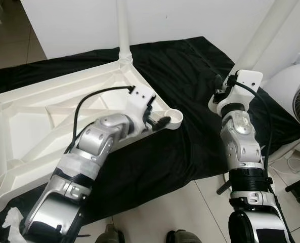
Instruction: Building children table
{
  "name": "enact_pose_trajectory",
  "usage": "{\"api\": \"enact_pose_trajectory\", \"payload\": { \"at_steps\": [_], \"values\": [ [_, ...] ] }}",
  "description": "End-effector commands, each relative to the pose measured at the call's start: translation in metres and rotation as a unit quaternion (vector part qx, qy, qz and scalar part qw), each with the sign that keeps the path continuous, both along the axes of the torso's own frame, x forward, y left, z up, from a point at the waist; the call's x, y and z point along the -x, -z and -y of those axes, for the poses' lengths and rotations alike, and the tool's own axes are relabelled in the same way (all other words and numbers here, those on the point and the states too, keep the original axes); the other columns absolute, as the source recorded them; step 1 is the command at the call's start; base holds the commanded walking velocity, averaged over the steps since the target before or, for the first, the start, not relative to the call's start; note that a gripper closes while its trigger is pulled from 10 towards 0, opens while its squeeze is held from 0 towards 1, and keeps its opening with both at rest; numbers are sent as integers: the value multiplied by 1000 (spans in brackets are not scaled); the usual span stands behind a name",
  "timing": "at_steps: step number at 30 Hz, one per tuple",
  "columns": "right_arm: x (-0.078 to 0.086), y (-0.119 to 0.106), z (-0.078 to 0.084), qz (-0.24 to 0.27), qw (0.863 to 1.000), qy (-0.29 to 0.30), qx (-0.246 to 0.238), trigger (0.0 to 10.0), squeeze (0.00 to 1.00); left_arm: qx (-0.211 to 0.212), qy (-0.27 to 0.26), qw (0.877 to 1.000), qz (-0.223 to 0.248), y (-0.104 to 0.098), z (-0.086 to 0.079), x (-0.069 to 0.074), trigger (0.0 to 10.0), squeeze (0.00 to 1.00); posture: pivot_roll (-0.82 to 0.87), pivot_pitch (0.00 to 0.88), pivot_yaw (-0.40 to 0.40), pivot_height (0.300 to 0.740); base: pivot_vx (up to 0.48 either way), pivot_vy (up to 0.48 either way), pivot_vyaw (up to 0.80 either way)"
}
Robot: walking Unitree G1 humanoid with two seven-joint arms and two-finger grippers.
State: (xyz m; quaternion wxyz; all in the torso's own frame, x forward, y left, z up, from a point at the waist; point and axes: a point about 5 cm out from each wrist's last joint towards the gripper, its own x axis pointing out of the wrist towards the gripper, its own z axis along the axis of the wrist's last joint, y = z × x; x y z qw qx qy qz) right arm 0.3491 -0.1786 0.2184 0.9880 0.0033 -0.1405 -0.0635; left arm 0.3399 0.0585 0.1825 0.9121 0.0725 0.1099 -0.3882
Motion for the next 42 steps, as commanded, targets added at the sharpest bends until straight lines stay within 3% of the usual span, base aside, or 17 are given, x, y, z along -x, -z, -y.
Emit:
{"api": "enact_pose_trajectory", "payload": {
  "at_steps": [1, 11, 12, 14, 21, 26, 28, 35, 38, 41, 42],
  "values": [
    [0, -3, 0, 7, 1000, 1, 2, 10000, 0, -35, 3, 999, -17, 18, 2, 2, 10000, 0, -107, 65, 63, 740, 0, 0, 0],
    [0, -5, 2, 10, 1000, 7, 2, 10000, 0, -68, 71, 993, -63, 48, 20, 23, 10000, 0, -111, 68, 70, 740, 0, 0, 0],
    [0, -5, 2, 10, 1000, 7, 2, 10000, 0, -68, 71, 993, -63, 48, 20, 23, 10000, 0, -111, 68, 70, 740, 0, 0, 0],
    [-1, -5, 2, 10, 1000, 7, 3, 10000, 0, -88, 146, 982, -78, 53, 18, 38, 10000, 0, -110, 70, 73, 740, 0, 0, 0],
    [-1, -5, 1, 10, 1000, 8, 4, 10000, 0, -95, 197, 973, -73, 53, 13, 45, 10000, 0, -109, 71, 73, 740, 0, 0, 0],
    [-1, -4, 2, 8, 1000, 9, 6, 10000, 0, -125, 247, 957, -81, 59, -7, 58, 10000, 0, -101, 73, 75, 740, 0, 0, 0],
    [-1, -4, 2, 8, 1000, 9, 7, 10000, 0, -152, 273, 945, -94, 65, -22, 68, 10000, 0, -102, 73, 77, 740, 0, 0, 0],
    [-1, -3, -2, 5, 1000, -5, 11, 10000, 0, -185, 315, 926, -100, 62, -47, 86, 10000, 0, -98, 72, 76, 740, 0, 0, 0],
    [-2, -2, -3, 4, 1000, -10, 12, 10000, 0, -189, 312, 926, -96, 61, -48, 85, 10000, 0, -94, 72, 72, 740, 0, 0, 0],
    [-3, -2, -8, -1, 999, -36, 12, 10000, 0, -193, 274, 939, -72, 53, -48, 72, 10000, 0, -94, 71, 67, 740, 0, 0, 0],
    [-3, 0, -12, -7, 999, -50, 8, 10000, 0, -183, 247, 950, -53, 46, -44, 62, 10000, 0, -95, 71, 66, 740, 0, 0, 0]
  ]
}}
